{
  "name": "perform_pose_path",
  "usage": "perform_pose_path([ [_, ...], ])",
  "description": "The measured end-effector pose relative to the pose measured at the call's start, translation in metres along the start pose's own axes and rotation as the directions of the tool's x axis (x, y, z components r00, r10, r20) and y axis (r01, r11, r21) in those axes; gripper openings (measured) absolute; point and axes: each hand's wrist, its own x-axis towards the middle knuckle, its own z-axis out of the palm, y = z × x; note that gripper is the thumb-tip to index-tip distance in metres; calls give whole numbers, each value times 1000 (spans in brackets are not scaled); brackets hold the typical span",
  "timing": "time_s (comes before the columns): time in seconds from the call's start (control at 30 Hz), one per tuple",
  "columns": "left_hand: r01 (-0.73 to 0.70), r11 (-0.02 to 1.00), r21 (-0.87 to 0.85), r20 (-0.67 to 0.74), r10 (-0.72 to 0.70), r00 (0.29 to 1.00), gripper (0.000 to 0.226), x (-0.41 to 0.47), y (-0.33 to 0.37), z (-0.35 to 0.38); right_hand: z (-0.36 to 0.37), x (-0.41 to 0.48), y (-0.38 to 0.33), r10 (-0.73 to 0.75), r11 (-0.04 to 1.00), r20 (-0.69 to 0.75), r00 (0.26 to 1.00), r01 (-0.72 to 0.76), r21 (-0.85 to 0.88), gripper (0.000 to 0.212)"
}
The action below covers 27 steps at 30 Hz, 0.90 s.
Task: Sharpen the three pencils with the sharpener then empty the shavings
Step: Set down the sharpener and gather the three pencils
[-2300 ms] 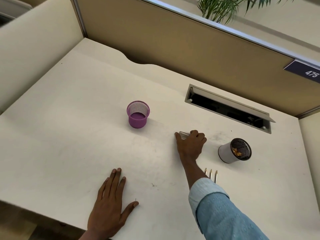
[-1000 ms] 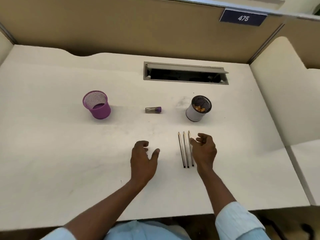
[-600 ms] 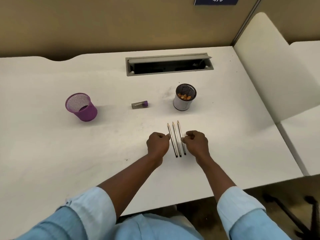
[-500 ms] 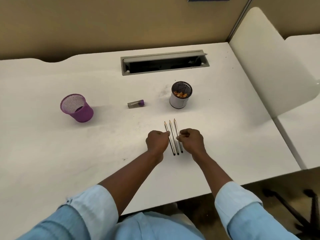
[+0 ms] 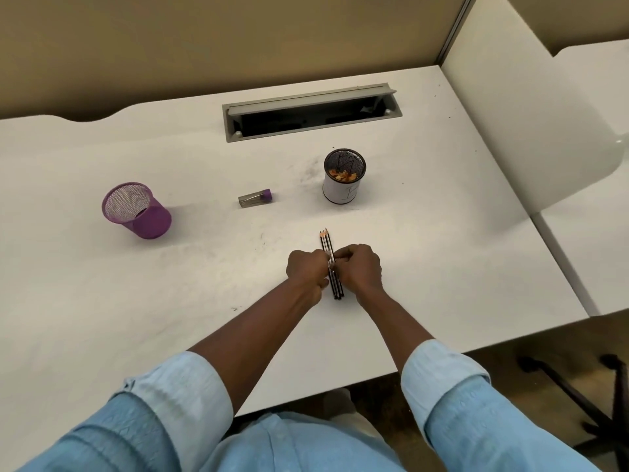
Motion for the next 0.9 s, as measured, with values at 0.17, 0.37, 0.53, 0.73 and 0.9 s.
perform_pose_path([
  [0.17,-4,1000,14,-13,4,1000,21,0,2,1,2,2,-1,17,1000,-8,1000,-17,-11,22],
  [0.37,-63,993,96,-76,70,995,20,3,-1,-1,2,4,4,1,997,16,1000,-2,73,15],
  [0.53,-152,974,165,-81,167,983,26,0,-11,-14,0,4,14,-70,987,110,991,52,154,17],
  [0.73,-388,888,249,-45,411,911,9,-10,-5,-46,-1,-2,-5,-249,953,171,953,210,217,19],
  [0.9,-537,765,356,-75,596,800,9,-21,24,-84,10,-10,-54,-418,902,177,891,384,200,22],
])
